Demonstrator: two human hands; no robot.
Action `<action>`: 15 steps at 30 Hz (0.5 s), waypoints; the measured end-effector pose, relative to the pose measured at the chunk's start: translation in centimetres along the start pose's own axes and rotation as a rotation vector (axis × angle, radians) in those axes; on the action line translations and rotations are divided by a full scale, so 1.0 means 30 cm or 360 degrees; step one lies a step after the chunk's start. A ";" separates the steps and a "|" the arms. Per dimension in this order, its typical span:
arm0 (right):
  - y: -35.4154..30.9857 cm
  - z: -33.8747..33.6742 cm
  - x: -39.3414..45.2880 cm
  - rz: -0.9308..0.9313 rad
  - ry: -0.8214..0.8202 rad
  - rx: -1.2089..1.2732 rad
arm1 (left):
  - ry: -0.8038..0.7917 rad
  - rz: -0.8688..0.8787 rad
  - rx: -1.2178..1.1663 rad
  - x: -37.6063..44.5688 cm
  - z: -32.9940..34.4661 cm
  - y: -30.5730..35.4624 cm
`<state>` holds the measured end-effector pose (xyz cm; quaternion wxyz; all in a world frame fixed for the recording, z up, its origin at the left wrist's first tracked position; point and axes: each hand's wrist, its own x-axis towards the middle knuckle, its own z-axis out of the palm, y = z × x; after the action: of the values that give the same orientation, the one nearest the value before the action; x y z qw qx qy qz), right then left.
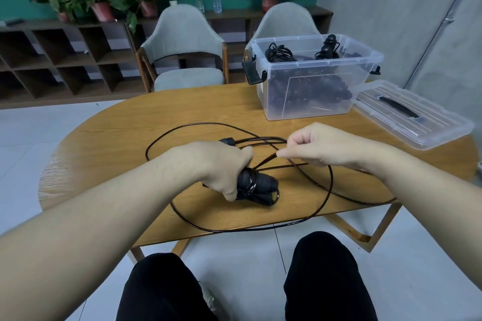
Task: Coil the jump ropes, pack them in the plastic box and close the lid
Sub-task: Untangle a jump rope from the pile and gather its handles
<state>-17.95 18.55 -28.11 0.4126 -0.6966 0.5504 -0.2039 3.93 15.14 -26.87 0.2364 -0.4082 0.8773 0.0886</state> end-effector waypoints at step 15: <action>-0.028 0.260 -0.039 -0.0326 0.0230 -0.0552 | 0.0727 -0.0087 -0.2166 0.073 0.054 -0.058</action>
<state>-12.05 22.42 -31.73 0.2233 -0.7930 0.5317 -0.1964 4.59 13.10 -29.27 -0.2577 -0.4953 0.6445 0.5224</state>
